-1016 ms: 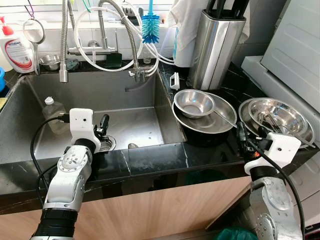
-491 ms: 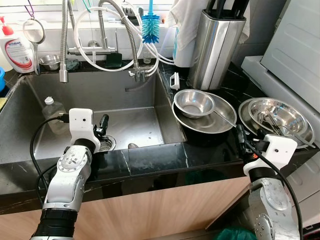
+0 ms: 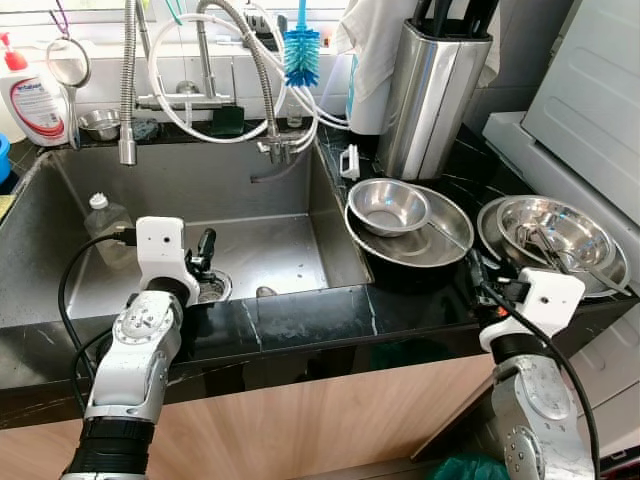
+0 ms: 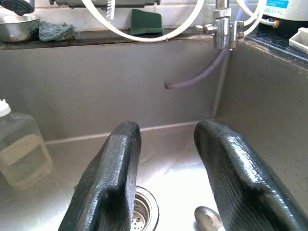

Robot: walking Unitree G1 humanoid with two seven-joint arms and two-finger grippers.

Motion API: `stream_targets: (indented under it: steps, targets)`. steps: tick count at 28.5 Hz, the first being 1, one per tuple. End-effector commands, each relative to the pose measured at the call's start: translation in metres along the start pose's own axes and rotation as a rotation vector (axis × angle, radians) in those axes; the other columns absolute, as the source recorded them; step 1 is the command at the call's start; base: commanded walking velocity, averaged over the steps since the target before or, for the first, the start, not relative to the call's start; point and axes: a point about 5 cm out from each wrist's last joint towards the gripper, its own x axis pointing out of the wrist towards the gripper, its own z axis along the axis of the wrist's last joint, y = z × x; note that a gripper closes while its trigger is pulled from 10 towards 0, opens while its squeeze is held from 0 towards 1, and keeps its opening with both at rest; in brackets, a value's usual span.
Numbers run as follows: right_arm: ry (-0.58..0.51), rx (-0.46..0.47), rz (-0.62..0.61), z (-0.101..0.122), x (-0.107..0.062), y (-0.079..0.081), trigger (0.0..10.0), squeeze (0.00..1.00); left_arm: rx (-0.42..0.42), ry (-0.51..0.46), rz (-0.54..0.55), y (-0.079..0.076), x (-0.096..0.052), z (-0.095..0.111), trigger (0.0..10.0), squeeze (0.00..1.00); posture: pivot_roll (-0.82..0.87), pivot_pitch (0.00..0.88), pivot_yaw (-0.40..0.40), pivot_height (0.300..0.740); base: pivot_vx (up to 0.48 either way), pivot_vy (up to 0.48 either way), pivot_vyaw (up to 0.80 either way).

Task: Kitchen organization

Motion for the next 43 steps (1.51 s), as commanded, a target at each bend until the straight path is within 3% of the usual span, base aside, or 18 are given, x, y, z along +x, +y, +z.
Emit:
stream_targets:
  steps: [1, 18, 19, 20, 21, 22, 43]
  targets:
    - [0.014, -0.005, -0.009, -0.001, 0.002, -0.002, 10.0, 0.0, 0.018, 0.016, -0.005, -0.002, -0.002, -0.002, 10.0, 0.0, 0.05, 0.0, -0.047, 0.74, 0.0, 0.0, 0.0]
    - [0.003, -0.017, -0.013, 0.004, 0.012, -0.006, 9.9, 0.0, 0.023, 0.011, 0.008, 0.001, -0.002, 0.0, 10.0, 0.0, 0.05, 0.009, -0.048, 0.74, 0.0, 0.0, 0.0]
    - [0.003, -0.016, -0.012, 0.004, 0.012, -0.006, 5.0, 0.0, 0.024, 0.012, 0.008, 0.001, -0.002, 0.0, 10.0, 0.0, 0.05, 0.01, -0.048, 0.74, 0.0, 0.0, 0.0]
    - [0.002, -0.016, -0.013, 0.004, 0.012, -0.006, 5.0, 0.0, 0.024, 0.012, 0.008, 0.001, -0.002, 0.0, 10.0, 0.0, 0.05, 0.01, -0.048, 0.74, 0.0, 0.0, 0.0]
    - [0.002, -0.016, -0.012, 0.004, 0.012, -0.006, 2.1, 0.0, 0.024, 0.013, 0.008, 0.002, -0.002, 0.0, 10.0, 0.0, 0.05, 0.011, -0.048, 0.74, 0.0, 0.0, 0.0]
    - [0.002, -0.016, -0.011, 0.004, 0.012, -0.006, 0.0, 0.0, 0.025, 0.013, 0.009, 0.002, -0.002, 0.0, 10.0, 0.0, 0.05, 0.011, -0.048, 0.74, 0.0, 0.0, 0.0]
    - [-0.046, -0.014, 0.014, 0.013, 0.014, -0.001, 0.0, 0.0, 0.025, 0.011, 0.019, 0.003, -0.002, 0.0, 10.0, 0.0, 0.05, 0.01, -0.048, 0.74, 0.0, 0.0, 0.0]
